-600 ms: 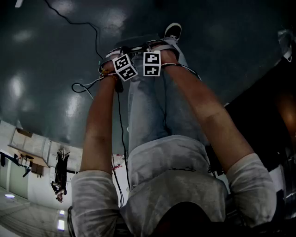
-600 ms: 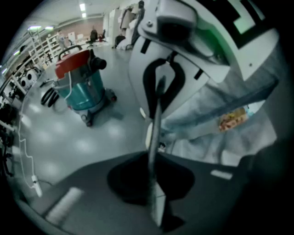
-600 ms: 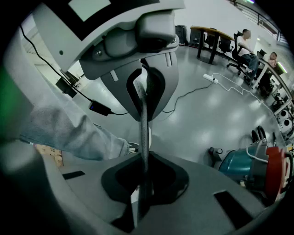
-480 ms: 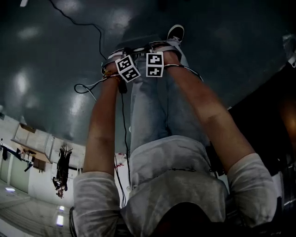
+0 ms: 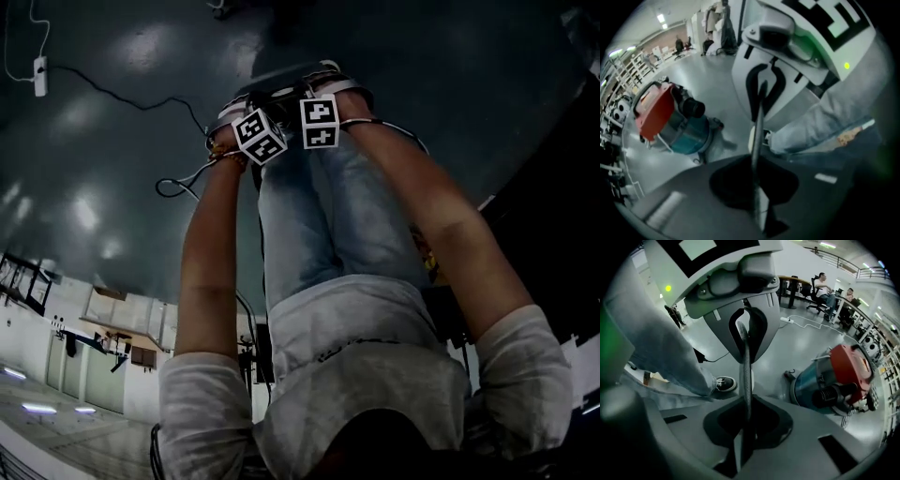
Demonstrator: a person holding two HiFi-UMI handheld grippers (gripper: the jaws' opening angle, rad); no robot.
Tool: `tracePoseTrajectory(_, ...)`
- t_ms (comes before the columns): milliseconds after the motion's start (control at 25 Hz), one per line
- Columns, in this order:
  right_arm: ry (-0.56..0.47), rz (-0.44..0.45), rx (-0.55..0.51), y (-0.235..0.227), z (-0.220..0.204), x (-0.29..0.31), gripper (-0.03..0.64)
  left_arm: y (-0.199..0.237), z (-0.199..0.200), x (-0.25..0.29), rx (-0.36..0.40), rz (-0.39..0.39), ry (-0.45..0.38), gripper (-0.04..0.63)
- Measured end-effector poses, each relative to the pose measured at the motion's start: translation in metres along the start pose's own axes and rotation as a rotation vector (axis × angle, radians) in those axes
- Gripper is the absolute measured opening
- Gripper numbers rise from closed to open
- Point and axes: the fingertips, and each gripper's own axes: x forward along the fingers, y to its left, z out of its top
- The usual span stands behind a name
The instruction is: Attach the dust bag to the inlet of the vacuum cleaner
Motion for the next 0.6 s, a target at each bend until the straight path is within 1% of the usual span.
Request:
tracePoseTrajectory(160, -0.01, -0.065, 0.088, -0.04, -0.029, -0.013, 0.03, 0.036, 0.037, 0.005, 0.096, 0.026, 0.015, 0.029)
tracePoseTrajectory(280, -0.008, -0.099, 0.108, -0.063, -0.041, -0.014, 0.029, 0.059, 0.052, 0.009, 0.133, 0.034, 0.017, 0.029)
tracePoseTrajectory(400, -0.006, -0.129, 0.12, -0.095, -0.051, -0.012, 0.031, 0.088, 0.063, 0.016, 0.142, 0.051, 0.026, 0.029)
tracePoseTrajectory(600, 0.012, -0.165, 0.119, -0.14, -0.051, -0.005, 0.031, 0.131, 0.066, 0.024, 0.122, 0.085, 0.016, 0.029)
